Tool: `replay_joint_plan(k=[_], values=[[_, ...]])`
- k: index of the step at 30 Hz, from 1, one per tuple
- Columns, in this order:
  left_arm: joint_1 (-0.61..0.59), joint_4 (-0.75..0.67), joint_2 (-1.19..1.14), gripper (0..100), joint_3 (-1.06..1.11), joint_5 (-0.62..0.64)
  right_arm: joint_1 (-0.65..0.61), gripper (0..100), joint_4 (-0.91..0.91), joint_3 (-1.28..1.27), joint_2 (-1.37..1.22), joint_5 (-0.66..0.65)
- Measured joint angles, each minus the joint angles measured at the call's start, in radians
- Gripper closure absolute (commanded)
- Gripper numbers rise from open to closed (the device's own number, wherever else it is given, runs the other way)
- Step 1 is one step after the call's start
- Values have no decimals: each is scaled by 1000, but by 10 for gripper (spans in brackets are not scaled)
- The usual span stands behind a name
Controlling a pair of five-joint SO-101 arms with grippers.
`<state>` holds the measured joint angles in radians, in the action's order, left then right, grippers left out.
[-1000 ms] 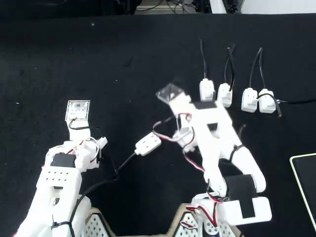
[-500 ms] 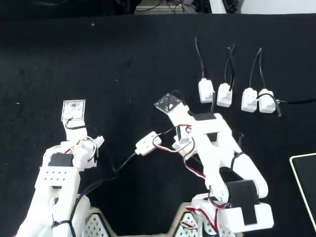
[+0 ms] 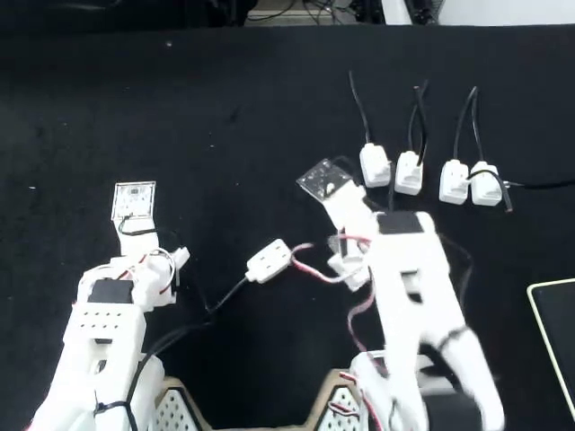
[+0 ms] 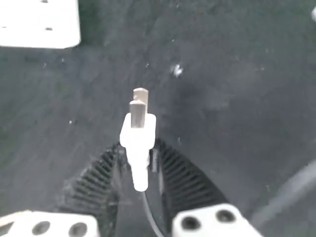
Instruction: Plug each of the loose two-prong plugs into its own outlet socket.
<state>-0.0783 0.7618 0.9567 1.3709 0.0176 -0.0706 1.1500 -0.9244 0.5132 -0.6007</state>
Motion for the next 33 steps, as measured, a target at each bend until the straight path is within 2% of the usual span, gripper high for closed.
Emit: replay_joint_plan(k=[9,13,18,23,33], values=[[0,0,0,918,-77,0,-183,987,-161,-91,302,196],[0,0,0,916,-160,0,-307,987,-353,-206,365,336],[17,0,0,916,-235,0,-436,987,-632,-433,433,381],[118,0,0,916,-244,0,-457,987,-855,-572,493,384],[279,-163,196,916,-238,0,-459,987,-893,-600,503,384]])
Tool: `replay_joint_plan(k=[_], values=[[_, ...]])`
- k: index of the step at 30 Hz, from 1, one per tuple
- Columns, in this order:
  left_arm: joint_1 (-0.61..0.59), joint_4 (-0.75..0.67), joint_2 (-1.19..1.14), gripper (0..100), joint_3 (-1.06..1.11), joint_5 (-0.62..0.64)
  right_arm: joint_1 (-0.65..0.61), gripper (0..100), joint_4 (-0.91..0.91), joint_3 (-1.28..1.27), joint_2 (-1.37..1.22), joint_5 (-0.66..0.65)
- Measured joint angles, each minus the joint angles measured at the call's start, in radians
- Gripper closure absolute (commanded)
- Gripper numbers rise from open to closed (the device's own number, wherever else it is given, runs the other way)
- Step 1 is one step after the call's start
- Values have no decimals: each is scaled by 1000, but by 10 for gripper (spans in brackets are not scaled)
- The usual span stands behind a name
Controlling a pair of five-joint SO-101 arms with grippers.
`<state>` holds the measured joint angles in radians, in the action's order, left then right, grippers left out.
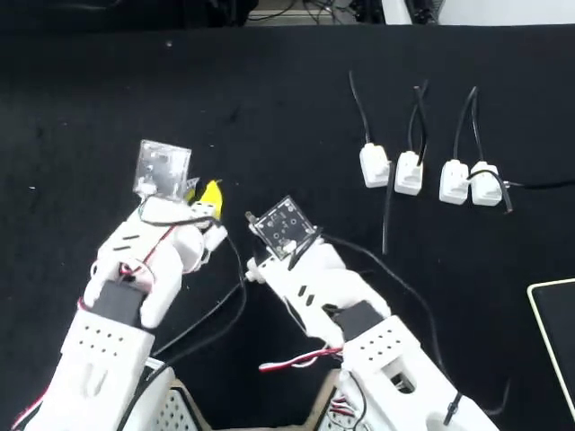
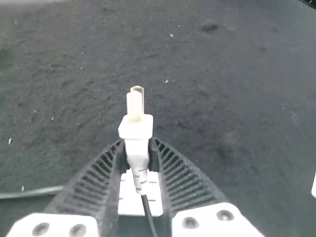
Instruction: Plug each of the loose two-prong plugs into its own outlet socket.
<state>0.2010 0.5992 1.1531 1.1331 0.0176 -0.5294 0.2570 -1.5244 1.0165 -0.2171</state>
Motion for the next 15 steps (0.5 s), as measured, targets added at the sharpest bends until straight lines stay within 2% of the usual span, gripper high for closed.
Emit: replay_joint_plan(k=[7,15], values=[[51,-195,147,916,247,0,-54,986,-2,-15,0,0],[163,-219,368,916,385,0,-87,987,-95,-72,6,0]])
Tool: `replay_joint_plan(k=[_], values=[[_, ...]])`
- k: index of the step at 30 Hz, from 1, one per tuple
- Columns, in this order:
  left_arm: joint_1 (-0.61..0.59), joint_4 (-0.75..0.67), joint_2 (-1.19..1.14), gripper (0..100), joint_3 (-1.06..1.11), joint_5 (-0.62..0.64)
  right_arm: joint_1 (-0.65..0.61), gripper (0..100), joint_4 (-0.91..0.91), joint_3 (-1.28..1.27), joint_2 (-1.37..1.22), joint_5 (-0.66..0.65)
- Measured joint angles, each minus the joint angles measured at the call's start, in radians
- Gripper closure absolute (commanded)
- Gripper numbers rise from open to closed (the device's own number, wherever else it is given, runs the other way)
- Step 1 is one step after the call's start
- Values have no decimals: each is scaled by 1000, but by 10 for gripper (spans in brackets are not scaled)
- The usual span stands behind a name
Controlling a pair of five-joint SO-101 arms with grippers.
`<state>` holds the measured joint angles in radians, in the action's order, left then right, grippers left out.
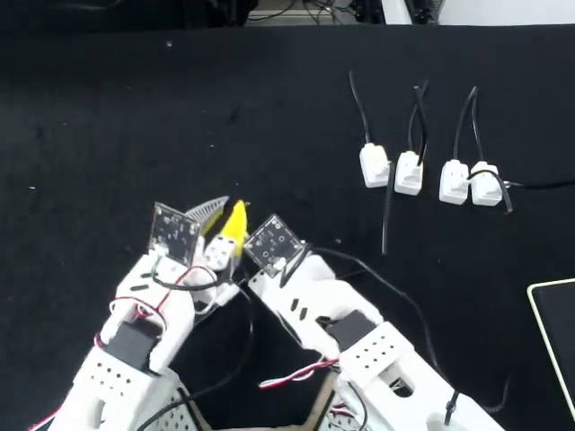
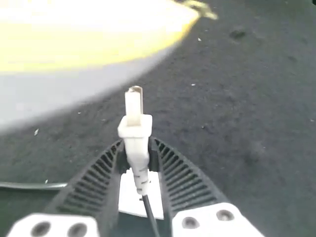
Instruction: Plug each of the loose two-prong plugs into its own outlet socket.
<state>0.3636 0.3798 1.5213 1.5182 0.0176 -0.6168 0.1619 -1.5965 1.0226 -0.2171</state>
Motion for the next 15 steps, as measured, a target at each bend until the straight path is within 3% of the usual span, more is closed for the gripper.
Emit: replay_joint_plan(k=[15], values=[[-72,118,55,916,32,0,-12,988,-3,-2,12,0]])
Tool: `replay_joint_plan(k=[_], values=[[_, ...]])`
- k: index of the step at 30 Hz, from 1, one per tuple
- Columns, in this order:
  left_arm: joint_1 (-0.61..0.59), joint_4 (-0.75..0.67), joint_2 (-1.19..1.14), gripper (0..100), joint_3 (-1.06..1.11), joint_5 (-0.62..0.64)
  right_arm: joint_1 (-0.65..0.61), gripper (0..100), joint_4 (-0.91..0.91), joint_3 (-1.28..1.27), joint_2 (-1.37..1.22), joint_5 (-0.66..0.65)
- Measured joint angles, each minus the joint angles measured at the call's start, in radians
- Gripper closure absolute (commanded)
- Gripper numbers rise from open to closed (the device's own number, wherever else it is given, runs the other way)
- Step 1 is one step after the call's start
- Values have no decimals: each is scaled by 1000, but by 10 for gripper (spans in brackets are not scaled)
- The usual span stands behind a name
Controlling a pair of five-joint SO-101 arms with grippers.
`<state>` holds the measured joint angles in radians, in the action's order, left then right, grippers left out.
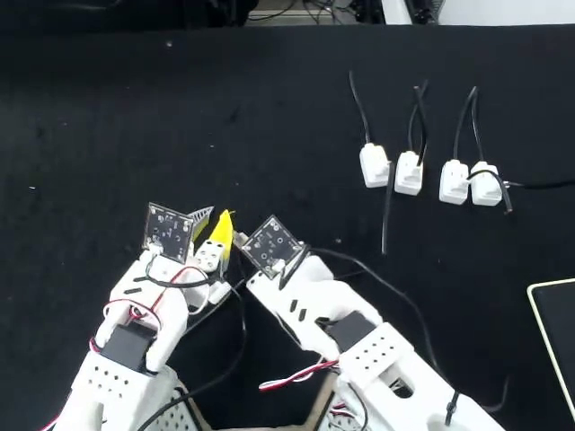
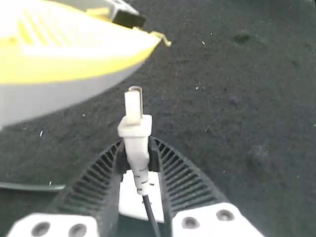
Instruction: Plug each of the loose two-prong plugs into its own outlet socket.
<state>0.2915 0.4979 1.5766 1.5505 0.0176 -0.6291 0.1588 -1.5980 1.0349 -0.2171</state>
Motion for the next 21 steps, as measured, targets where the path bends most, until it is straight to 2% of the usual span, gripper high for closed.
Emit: replay_joint_plan(k=[16,21], values=[[-5,0,-11,916,0,-49,-3,988,308,-68,520,0],[-5,0,-11,916,-35,-51,-6,988,348,-100,583,0]])
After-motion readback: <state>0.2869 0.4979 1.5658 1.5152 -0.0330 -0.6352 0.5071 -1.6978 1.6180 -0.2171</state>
